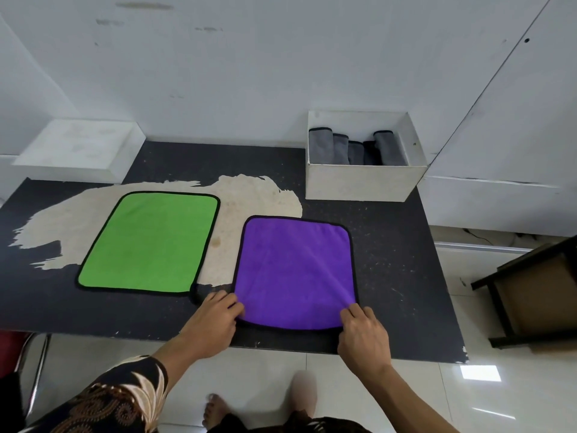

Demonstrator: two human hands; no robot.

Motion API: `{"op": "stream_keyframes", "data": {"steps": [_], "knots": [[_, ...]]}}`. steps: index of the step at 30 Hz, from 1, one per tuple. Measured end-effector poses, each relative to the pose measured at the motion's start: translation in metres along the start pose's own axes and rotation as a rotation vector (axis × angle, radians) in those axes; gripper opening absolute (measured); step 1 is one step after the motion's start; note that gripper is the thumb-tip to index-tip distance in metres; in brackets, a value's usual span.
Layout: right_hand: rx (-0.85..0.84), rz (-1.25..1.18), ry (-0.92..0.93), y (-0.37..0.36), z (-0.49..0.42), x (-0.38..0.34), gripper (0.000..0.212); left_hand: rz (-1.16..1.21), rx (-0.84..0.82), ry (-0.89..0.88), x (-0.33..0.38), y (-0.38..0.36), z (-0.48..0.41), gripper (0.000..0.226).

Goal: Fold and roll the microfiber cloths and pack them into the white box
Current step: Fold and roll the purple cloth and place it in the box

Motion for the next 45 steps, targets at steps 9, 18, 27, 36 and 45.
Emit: {"op": "stream_keyframes", "data": {"steps": [9,18,27,36,45], "knots": [[-0.152,-0.099,0.176,0.007,-0.017,0.006,0.013,0.156,0.008,-0.02,-0.005,0.019,-0.008,0.005],[-0.221,-0.428,-0.001,0.017,-0.045,0.032,0.018,0.364,0.118,0.115,-0.02,0.038,-0.029,0.011],[-0.093,-0.848,-0.458,0.024,-0.139,0.074,0.006,0.711,0.389,0.556,-0.072,0.074,-0.097,0.008],[-0.102,-0.824,-0.569,0.005,-0.172,0.082,0.005,0.815,0.47,0.665,-0.092,0.069,-0.127,0.013],[-0.161,-0.758,-0.538,-0.001,-0.198,0.079,0.009,0.764,0.3,0.764,-0.111,0.056,-0.143,0.014]]}}
Point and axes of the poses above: each hand's wrist, its own z-axis away from the middle knuckle, its own y-axis out of the back of the hand, x = y × z, the point moved 10 cm from there along -z, towards the middle knuckle, and after that the axes turned 15 degrees about z, right-handed, at the moved point
